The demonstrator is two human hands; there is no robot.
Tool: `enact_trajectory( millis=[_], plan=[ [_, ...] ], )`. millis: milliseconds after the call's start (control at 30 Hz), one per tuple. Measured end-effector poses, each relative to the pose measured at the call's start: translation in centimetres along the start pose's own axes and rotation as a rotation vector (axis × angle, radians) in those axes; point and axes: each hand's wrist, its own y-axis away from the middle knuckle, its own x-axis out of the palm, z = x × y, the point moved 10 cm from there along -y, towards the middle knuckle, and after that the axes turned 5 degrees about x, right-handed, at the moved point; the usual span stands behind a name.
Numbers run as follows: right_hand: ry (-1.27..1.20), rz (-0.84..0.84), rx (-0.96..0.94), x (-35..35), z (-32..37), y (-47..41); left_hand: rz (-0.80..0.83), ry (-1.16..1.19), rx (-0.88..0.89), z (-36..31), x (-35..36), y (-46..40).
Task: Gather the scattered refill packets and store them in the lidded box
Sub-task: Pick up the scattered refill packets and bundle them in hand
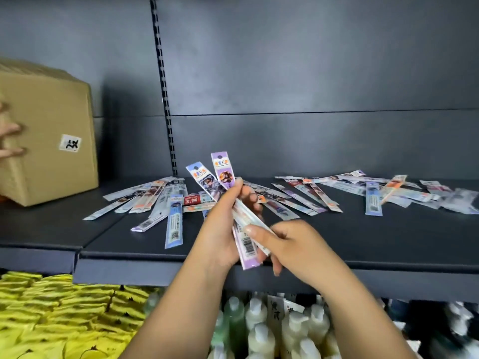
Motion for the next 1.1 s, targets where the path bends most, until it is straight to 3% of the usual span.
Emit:
enact_trajectory(
  millis=[100,267,367,567,733,867,1100],
  plan=[
    [-0.077,0.106,0.009,0.5,0.4,-1.0,-0.043,0.123,0.095,-2.6,-1.4,0.3],
    [-0.159,0.213,0.032,0.8,2.7,-3.2,-0.032,-0.06,0.139,-9.4,-6.4,1.5],
    [0.009,0.198,0.015,2.0,4.6,-6.0,-0.037,-0.173,0.083,-12.4,-9.5,1.8],
    [0.676,0.214,0.126,7.4,5.0,-13.4,-0.123,-0.365,0.016,-16.6,-14.7,-0.3],
    [0.757,0.388,0.368,8.7,1.0,-16.0,-0.025,-0.476,-0.036,-18.6,-14.5,-5.0],
    [0.764,0.326,0.369,6.6,0.4,-17.0,0.068,-0.501,-0.11,-16.9,-11.8,-8.5],
    [0.535,0.091,0.293,2.5,-0.5,-18.5,0.161,-0.444,-0.151,-12.6,-8.4,-11.5]
  ],
)
